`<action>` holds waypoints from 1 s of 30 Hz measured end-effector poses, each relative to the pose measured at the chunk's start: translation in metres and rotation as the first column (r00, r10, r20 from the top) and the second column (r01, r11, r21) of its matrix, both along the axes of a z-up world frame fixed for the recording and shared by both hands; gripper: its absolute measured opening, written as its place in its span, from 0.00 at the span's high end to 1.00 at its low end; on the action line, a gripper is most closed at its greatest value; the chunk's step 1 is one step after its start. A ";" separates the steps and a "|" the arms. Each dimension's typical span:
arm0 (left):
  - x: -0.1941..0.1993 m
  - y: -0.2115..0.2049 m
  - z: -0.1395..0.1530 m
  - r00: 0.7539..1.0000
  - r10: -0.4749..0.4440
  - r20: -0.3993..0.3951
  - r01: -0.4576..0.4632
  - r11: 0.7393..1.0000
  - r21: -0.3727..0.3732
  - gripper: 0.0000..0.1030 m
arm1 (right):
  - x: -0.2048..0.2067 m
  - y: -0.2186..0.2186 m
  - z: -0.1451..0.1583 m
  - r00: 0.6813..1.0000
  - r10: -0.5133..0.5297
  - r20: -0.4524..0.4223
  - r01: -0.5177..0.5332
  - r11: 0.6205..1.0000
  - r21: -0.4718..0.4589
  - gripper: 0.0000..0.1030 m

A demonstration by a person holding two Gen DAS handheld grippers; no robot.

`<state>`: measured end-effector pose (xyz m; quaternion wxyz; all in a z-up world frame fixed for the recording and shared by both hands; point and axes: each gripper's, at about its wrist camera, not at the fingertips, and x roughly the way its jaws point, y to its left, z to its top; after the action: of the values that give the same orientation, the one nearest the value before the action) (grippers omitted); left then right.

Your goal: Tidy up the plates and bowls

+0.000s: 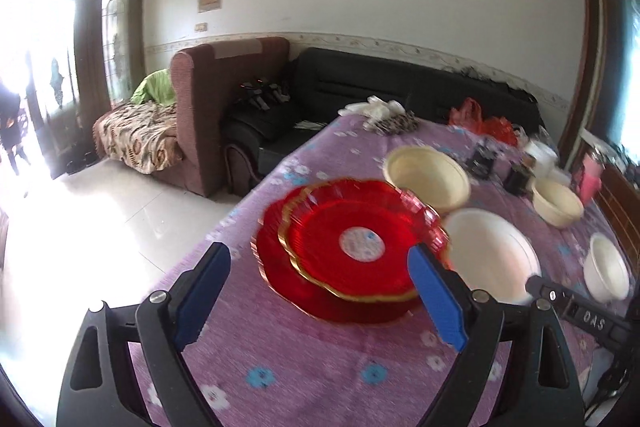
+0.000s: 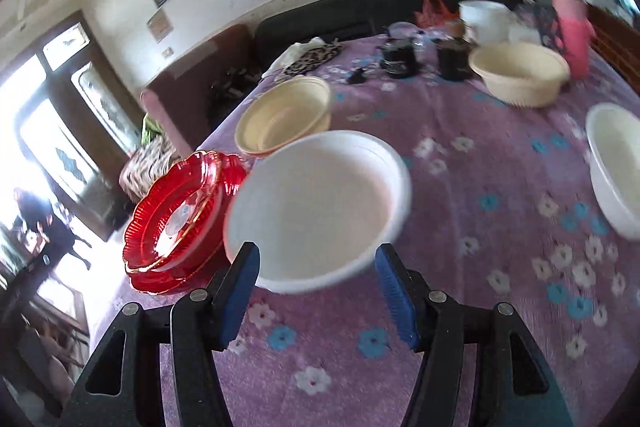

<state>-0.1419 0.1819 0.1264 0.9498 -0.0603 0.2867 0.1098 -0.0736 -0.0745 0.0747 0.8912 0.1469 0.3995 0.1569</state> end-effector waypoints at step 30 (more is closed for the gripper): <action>-0.003 -0.036 -0.018 0.991 -0.098 -0.089 0.099 0.995 0.006 0.13 | 0.002 -0.032 -0.008 0.995 -0.093 -0.043 0.092 0.995 -0.027 0.36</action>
<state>-0.1446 0.1458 0.1083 0.9406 -0.0361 0.3308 0.0668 -0.0713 -0.1061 0.0671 0.8902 0.1576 0.4138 0.1073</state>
